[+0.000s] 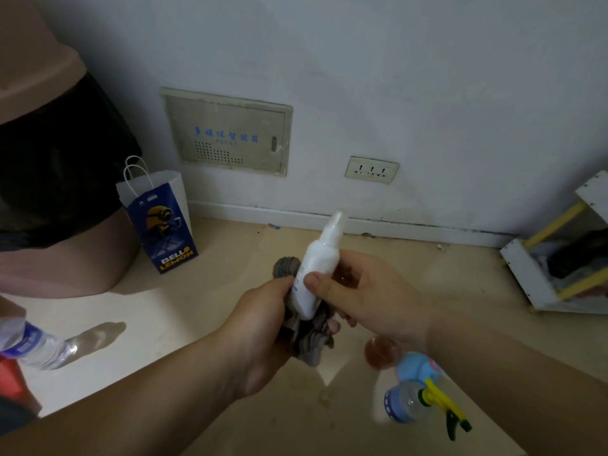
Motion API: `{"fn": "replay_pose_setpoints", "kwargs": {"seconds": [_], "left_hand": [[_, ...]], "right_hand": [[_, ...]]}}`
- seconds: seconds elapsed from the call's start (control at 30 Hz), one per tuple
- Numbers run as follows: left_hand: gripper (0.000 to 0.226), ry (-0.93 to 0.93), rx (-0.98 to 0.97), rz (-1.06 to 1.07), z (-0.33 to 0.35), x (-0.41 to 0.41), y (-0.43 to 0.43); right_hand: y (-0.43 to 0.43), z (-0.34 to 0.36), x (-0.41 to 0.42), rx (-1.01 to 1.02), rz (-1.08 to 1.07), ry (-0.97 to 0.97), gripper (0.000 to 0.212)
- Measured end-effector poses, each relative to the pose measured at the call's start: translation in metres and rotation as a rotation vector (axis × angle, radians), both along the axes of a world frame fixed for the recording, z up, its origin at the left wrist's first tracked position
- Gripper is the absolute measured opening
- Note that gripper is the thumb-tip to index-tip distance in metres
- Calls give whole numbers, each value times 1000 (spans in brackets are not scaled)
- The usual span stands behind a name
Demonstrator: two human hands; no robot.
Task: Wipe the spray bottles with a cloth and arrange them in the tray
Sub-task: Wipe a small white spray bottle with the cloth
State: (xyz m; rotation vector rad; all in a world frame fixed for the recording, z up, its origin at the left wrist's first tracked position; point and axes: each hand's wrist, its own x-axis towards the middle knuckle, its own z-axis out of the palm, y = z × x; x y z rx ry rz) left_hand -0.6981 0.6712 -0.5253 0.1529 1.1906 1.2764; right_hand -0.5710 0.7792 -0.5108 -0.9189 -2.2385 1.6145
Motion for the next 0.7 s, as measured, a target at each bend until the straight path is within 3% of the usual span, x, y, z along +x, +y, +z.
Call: {"fn": "replay_pose_setpoints", "kwargs": {"seconds": [0.13, 0.33, 0.43, 0.57, 0.7], "left_hand": [[36, 121, -27, 61, 0, 7, 2], [36, 13, -63, 125, 13, 6, 13], [39, -42, -45, 179, 14, 7, 18], [31, -89, -41, 263, 17, 9, 24], [26, -74, -68, 281, 13, 5, 23]], "right_hand": [[10, -4, -4, -22, -175, -47, 28], [3, -5, -6, -57, -64, -158, 34], [6, 0, -10, -56, -175, -110, 34], [15, 7, -9, 81, -293, -38, 20], [-1, 1, -14, 249, -113, -79, 21]]}}
